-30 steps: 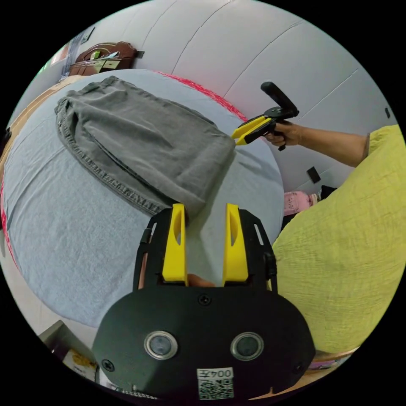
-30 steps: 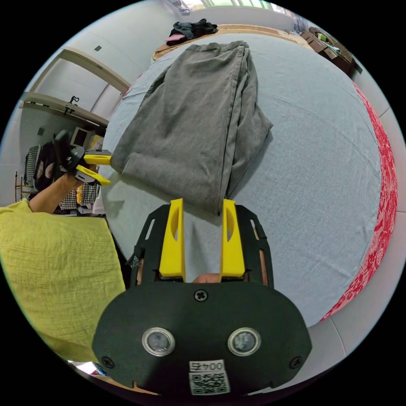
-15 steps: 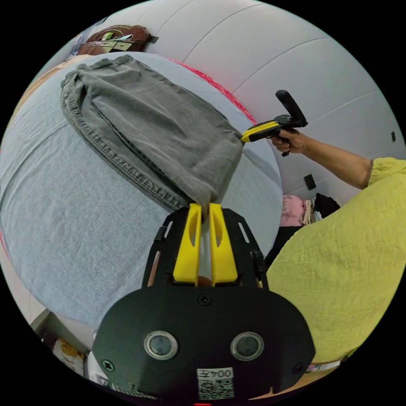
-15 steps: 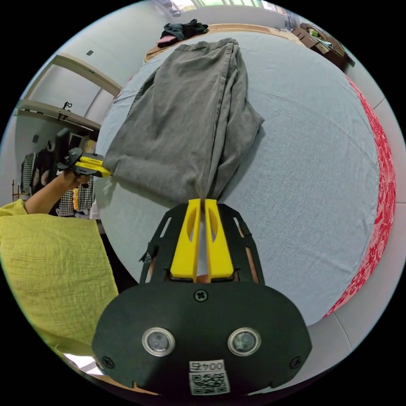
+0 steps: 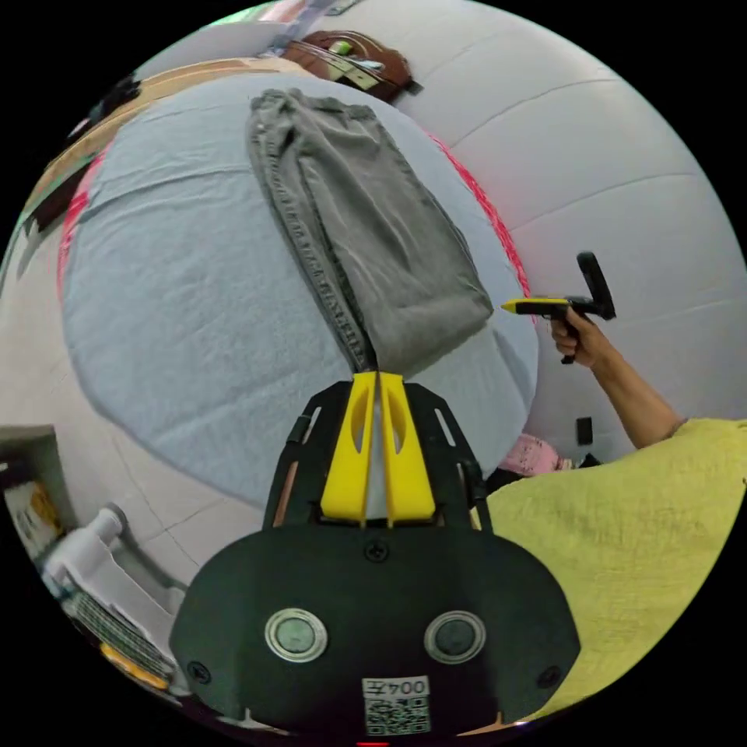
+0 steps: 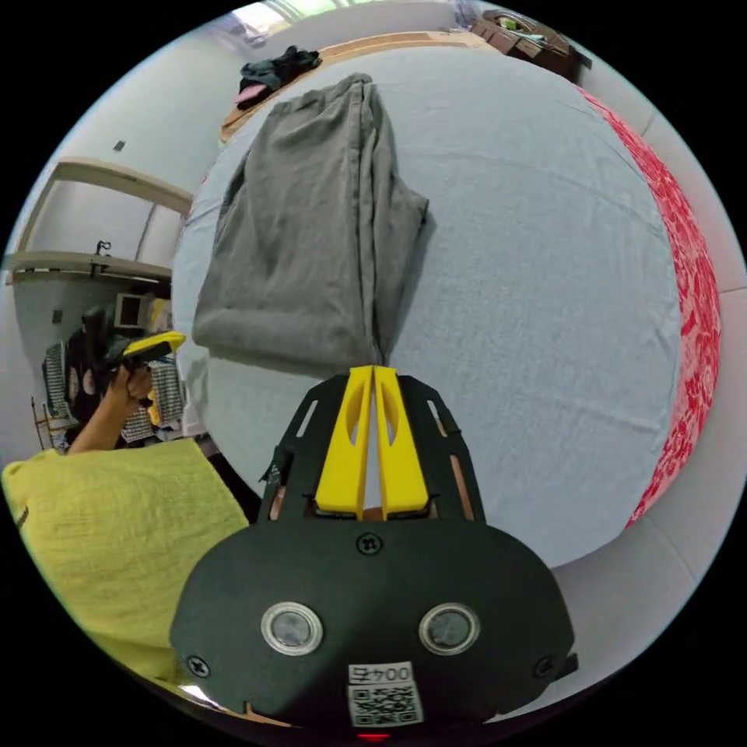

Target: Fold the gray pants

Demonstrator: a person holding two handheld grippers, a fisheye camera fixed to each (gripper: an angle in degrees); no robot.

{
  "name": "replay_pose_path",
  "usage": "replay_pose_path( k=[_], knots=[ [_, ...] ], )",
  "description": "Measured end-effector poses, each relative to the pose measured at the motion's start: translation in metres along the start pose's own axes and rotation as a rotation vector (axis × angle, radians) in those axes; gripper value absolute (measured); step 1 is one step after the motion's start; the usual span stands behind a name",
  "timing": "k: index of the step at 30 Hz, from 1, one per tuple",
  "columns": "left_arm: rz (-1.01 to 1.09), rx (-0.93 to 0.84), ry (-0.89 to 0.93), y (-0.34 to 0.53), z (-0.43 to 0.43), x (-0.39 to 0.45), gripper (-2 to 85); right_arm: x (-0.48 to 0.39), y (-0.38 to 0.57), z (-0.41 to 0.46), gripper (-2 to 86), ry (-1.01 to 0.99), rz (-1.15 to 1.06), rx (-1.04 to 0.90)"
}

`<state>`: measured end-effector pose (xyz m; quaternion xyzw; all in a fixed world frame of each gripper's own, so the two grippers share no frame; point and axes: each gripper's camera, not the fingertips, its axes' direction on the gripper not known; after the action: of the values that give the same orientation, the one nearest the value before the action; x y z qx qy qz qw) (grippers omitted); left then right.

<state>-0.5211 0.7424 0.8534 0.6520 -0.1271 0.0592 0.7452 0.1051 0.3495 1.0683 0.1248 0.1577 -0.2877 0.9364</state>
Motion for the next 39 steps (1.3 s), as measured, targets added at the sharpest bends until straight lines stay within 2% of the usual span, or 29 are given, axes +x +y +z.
replay_pose_path(
  k=[2, 5, 10, 15, 18, 21, 30, 34, 39],
  knots=[
    [-0.08, 0.078, 0.005, 0.015, -0.022, 0.004, 3.6, -0.016, 0.013, -0.018, -0.4, -0.087, -0.003, 0.047],
    [-0.223, 0.198, -0.002, 0.026, -0.029, 0.031, 5.4, -0.05, 0.012, -0.008, -0.6, -0.096, 0.004, 0.058],
    [-0.315, 0.225, -0.052, 0.005, 0.042, 0.096, 4.9, -0.085, -0.001, 0.041, -0.8, 0.031, 0.141, -0.003],
    [-0.559, 0.202, -0.128, -0.012, 0.121, 0.13, 1.4, -0.101, 0.004, 0.07, -0.8, 0.098, 0.225, 0.009],
    [-0.631, 0.206, -0.236, -0.013, 0.144, 0.145, 0.9, -0.104, 0.009, 0.086, -0.8, 0.126, 0.283, -0.015],
    [-0.724, 0.242, -0.25, -0.009, 0.15, 0.152, 0.6, -0.108, 0.019, 0.089, -0.8, 0.124, 0.33, 0.006],
    [-0.773, 0.308, -0.225, -0.001, 0.165, 0.162, 0.3, -0.115, 0.053, 0.097, -0.8, 0.061, 0.515, 0.088],
    [-0.777, 0.273, -0.253, -0.011, 0.17, 0.168, 0.3, -0.138, 0.051, 0.104, -0.8, 0.146, 0.484, 0.063],
    [-0.803, 0.275, -0.205, -0.016, 0.178, 0.166, 0.6, -0.151, 0.05, 0.109, -0.8, 0.156, 0.522, 0.033]
  ],
)
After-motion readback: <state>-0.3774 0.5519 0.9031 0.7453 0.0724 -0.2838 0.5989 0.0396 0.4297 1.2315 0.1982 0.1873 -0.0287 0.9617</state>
